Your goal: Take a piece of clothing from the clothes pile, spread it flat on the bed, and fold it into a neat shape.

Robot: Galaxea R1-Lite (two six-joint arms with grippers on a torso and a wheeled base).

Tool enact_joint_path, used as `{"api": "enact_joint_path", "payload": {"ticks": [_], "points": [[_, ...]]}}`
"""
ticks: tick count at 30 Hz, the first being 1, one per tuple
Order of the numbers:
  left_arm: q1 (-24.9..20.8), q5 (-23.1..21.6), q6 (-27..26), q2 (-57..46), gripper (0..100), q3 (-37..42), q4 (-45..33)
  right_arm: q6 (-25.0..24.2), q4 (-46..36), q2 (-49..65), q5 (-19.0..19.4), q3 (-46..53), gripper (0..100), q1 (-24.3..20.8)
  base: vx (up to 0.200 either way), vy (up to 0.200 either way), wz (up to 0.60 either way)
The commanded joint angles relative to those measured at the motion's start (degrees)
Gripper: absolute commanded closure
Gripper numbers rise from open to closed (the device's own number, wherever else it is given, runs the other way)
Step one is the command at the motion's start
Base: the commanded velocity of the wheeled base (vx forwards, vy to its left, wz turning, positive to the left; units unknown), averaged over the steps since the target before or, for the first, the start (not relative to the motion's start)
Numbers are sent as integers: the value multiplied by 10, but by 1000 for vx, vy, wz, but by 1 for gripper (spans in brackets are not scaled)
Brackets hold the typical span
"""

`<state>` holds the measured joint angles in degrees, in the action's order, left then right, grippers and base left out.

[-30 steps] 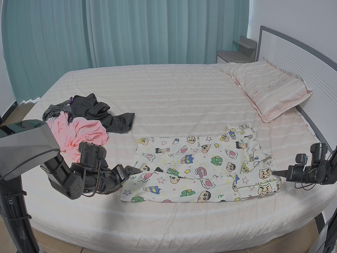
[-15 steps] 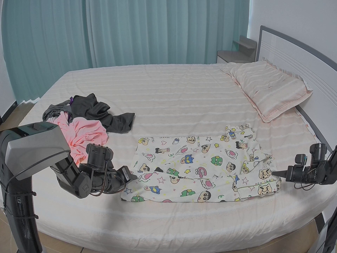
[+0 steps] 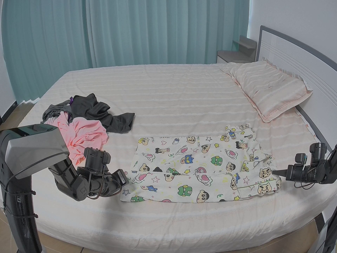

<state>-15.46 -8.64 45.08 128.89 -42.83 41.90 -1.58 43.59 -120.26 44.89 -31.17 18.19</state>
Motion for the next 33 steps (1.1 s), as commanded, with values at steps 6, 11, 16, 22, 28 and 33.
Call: {"api": "enact_joint_path", "payload": {"ticks": [6, 11, 16, 22, 28, 33], "points": [[3, 2, 10, 1, 100, 1, 15, 0, 0, -26, -8, -24, 100, -6, 0, 0, 0], [7, 4, 12, 2, 100, -14, 28, -1, 0, -53, -20, -54, 100, -10, 0, 0, 0], [8, 0, 14, 4, 100, -16, 27, -22, 0, -65, -21, -66, 100, -18, 0, 0, 0], [7, 2, 13, 18, 100, -21, 26, -32, 0, -77, -27, -79, 100, -21, 0, 0, 0], [7, 0, 13, 23, 100, -31, 25, -33, 0, -85, -34, -79, 100, -23, 0, 0, 0], [5, -1, 13, 23, 0, -33, 25, -34, 0, -86, -43, -82, 0, -23, 0, 0, 0]]}}
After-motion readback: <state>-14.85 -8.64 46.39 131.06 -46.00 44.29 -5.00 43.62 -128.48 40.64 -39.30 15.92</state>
